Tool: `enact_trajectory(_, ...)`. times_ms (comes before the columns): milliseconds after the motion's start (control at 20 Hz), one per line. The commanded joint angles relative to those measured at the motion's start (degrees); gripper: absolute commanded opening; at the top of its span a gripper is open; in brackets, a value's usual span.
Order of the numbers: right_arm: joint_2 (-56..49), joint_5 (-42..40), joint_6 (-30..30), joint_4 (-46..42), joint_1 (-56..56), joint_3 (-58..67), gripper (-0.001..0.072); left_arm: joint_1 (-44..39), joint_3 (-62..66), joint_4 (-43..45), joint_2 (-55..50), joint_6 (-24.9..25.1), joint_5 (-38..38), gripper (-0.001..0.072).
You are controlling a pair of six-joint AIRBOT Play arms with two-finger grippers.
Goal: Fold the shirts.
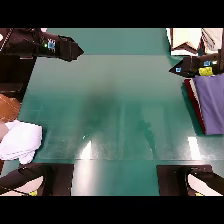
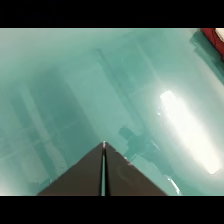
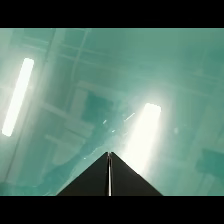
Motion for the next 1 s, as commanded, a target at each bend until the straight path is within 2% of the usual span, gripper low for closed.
enact_trajectory(0,0.0,0.0,0.0,0.0,0.1,0.0,0.0019,0.0,0.0,0.0,0.0,0.0,0.1,0.0027)
enact_trajectory(550,0.0,0.1,0.0,0.0,0.1,0.0,0.0019,0.0,0.0,-0.1,0.0,-0.2,0.2,0.0027)
enact_trajectory(650,0.0,0.1,0.0,0.0,0.1,0.0,0.002,0.0,0.0,-0.1,0.0,-0.4,3.8,0.0027)
enact_trajectory(700,0.0,0.3,0.0,0.0,0.1,0.0,0.002,0.4,0.1,1.0,0.4,-0.4,3.3,0.0027)
enact_trajectory(950,0.0,0.8,0.0,-0.1,0.1,0.0,0.0019,10.8,-2.0,18.6,8.3,-0.6,-15.5,0.0027)
